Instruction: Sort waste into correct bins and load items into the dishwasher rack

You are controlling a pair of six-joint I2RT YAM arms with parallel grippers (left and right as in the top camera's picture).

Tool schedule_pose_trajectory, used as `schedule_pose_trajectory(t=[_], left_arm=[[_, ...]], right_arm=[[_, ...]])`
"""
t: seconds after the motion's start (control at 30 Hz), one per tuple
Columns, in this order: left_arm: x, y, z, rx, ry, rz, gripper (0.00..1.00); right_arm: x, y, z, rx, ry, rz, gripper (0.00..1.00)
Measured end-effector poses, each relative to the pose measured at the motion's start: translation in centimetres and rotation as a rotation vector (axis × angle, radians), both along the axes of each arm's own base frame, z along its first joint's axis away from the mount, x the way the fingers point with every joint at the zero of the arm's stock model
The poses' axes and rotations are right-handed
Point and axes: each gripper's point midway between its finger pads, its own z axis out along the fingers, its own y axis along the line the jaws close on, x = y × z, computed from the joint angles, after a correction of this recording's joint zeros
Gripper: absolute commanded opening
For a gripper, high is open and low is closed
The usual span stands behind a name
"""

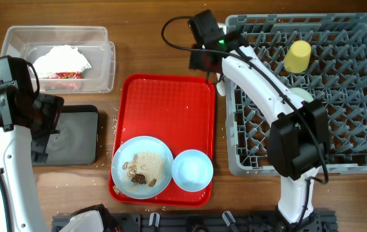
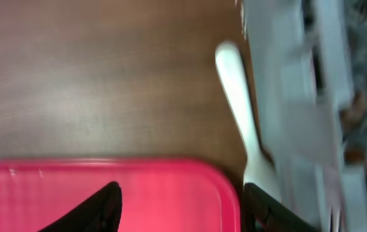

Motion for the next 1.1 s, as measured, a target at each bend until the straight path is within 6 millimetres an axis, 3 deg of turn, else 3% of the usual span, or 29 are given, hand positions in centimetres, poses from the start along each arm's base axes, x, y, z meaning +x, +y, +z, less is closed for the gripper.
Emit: schedule_pose_trajectory(t=[0.1,0.2,0.4,0.73,1.1], left_arm=[[0.0,0.0,0.0,0.0,0.0,0.0,1.0],[0.0,0.0,0.0,0.0,0.0,0.0,1.0],[0.0,0.0,0.0,0.0,0.0,0.0,1.0],[0.0,0.0,0.0,0.0,0.0,0.0,1.0],[0.0,0.0,0.0,0.0,0.0,0.0,1.0]], right_arm=[[1.8,0.1,0.9,-0.011,-0.085,0.015,0.61],[2.4,0.1,0.1,-0.037,-0.094,0.036,0.61],[2.5,0.0,-3.7,-0.085,-0.036,0.059,0.59],[3.0,-2.5,-5.7,-0.167,-0.016,0.013,0.6],[2.9,-4.0,-7.0,-0.103,0.063,0.02,0.6]])
